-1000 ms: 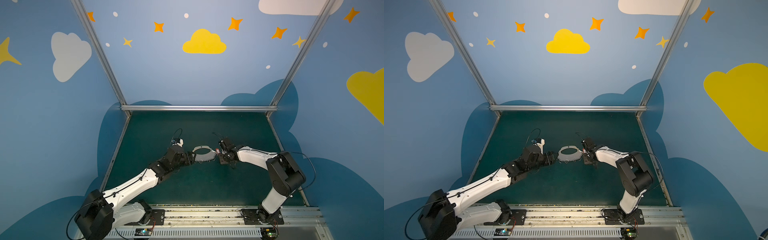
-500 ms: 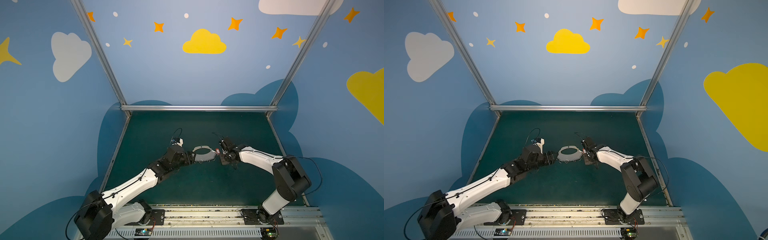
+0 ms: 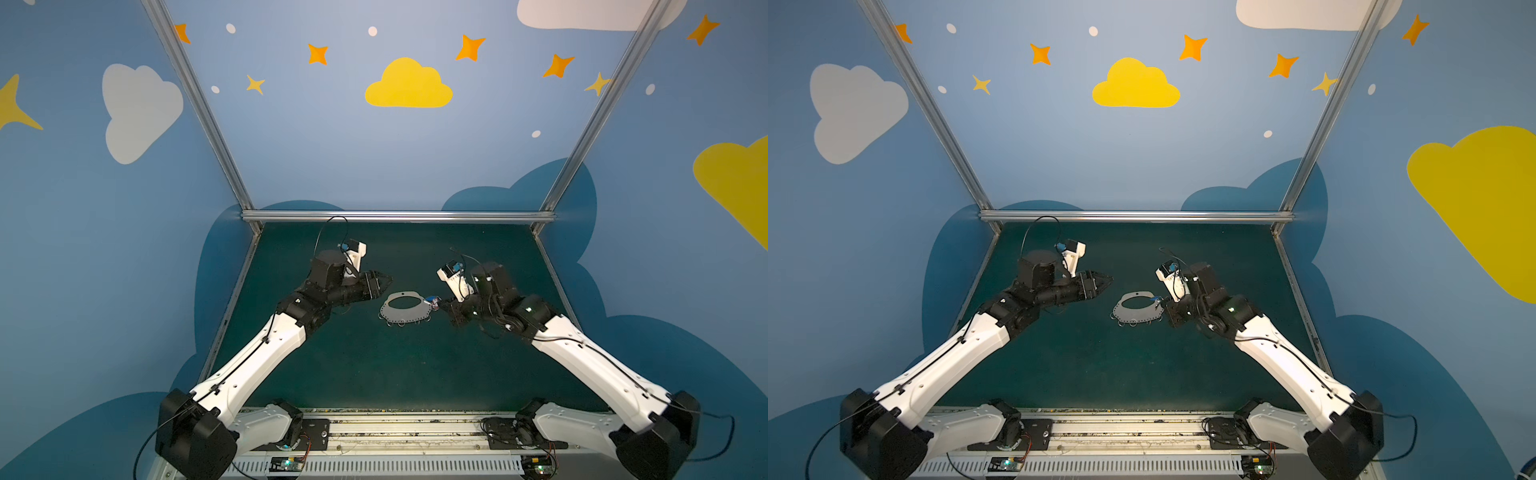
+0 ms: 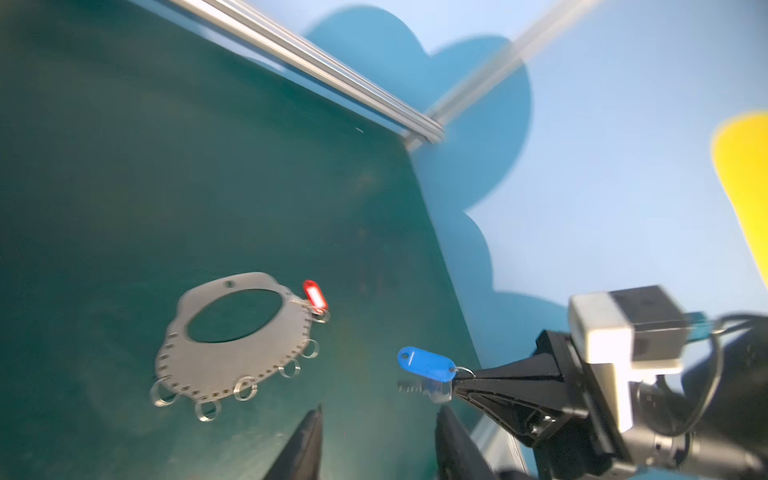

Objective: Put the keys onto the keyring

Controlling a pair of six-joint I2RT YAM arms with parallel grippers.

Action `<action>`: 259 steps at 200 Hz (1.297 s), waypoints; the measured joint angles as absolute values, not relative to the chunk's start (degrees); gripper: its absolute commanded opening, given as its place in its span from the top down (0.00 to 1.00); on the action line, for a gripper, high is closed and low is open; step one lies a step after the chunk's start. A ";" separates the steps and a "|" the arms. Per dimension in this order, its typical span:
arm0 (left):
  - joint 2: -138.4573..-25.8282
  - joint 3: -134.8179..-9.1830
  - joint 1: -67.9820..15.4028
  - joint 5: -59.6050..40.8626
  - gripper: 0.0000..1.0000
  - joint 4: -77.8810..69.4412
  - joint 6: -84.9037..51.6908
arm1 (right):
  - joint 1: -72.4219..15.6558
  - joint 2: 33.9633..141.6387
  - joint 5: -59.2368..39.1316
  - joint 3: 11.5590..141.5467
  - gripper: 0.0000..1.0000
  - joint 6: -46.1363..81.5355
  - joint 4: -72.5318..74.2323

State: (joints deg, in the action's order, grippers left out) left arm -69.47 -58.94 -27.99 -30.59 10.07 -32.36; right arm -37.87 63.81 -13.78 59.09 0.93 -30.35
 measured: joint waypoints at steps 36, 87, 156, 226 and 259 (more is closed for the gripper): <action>-72.18 -60.23 -28.60 -46.22 0.59 9.72 -30.02 | -37.91 61.41 -25.23 59.20 1.00 -1.34 -29.26; -72.51 -61.19 -32.42 -54.54 0.53 11.57 -25.02 | -37.98 63.94 -33.74 59.96 1.00 -2.02 -30.68; -72.51 -61.93 -34.63 -53.28 0.72 13.98 -21.50 | -37.98 63.81 -37.21 60.10 1.00 0.27 -27.86; -72.03 -59.35 -36.23 -52.27 0.51 12.10 -22.39 | -37.32 61.19 -36.62 58.04 1.00 4.82 -21.28; -66.57 -56.21 -34.02 -48.10 0.45 8.95 -25.32 | -37.30 61.14 -37.01 56.90 1.00 6.20 -19.70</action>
State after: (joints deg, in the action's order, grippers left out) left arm -66.57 -56.21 -34.02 -48.10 8.95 -25.32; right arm -37.30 61.14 -37.01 56.90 6.20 -19.70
